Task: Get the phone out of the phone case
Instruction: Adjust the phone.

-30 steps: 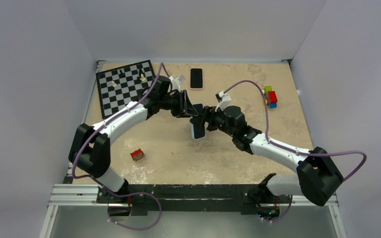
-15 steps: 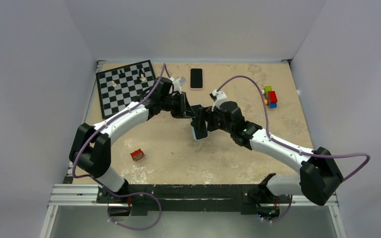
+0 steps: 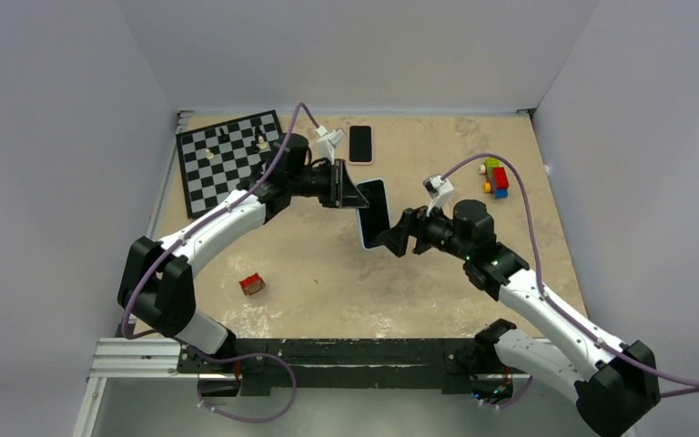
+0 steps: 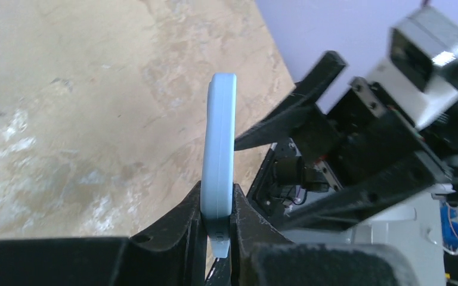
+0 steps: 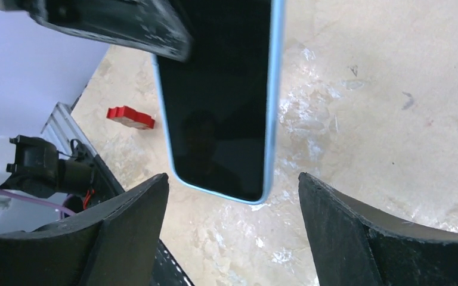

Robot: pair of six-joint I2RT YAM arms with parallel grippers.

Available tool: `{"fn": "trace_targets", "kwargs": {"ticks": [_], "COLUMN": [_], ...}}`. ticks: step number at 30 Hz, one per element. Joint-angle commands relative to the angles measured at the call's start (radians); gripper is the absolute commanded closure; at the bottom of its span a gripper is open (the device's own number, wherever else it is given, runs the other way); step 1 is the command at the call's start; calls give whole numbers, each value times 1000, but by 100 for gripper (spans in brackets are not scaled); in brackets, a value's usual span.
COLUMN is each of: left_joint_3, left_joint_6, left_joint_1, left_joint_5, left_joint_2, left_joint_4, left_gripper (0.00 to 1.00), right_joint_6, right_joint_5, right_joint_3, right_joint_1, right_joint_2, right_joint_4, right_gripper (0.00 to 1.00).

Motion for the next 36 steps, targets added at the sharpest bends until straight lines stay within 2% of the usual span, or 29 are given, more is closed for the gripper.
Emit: {"fn": "trace_targets", "kwargs": {"ticks": [1,10,14,16,19,20,22,24,28,31,36], "left_joint_3": [-6,-15,-10,-5,9,16,32,36,25,16,2], "left_joint_6": [-38,-95,-89,-89,-80,-67,-48,-51,-88,-107,-138], "left_joint_1": [-5,-25,-40,-45,-47,-48,-48,-50,-58,-59,-62], "left_joint_5": [179,288,288,286,274,259,239,229,247,255,272], "left_joint_2": [-51,-47,-51,-50,-52,-53,-53,-50,-44,-44,-51], "left_joint_4": [239,358,341,331,298,270,217,201,243,276,334], "left_gripper": [100,100,100,100,100,100,86,70,57,57,71], "right_joint_6": [-4,23,101,149,189,194,201,203,235,273,308], "right_joint_5": [-231,-374,-493,-520,-502,-501,-502,-504,-534,-568,-575], "right_joint_3": [-43,-56,-95,-114,-124,-126,-130,-129,-133,-134,-140], "right_joint_1": [-79,-149,-157,-157,-157,-156,-156,-158,-157,-157,-157], "right_joint_2": [-56,-52,-39,-35,-25,-20,-11,-3,28,68,104], "right_joint_4": [111,189,352,433,480,490,515,530,606,687,753], "right_gripper": [18,32,43,54,84,92,100,100,100,100,100]}}
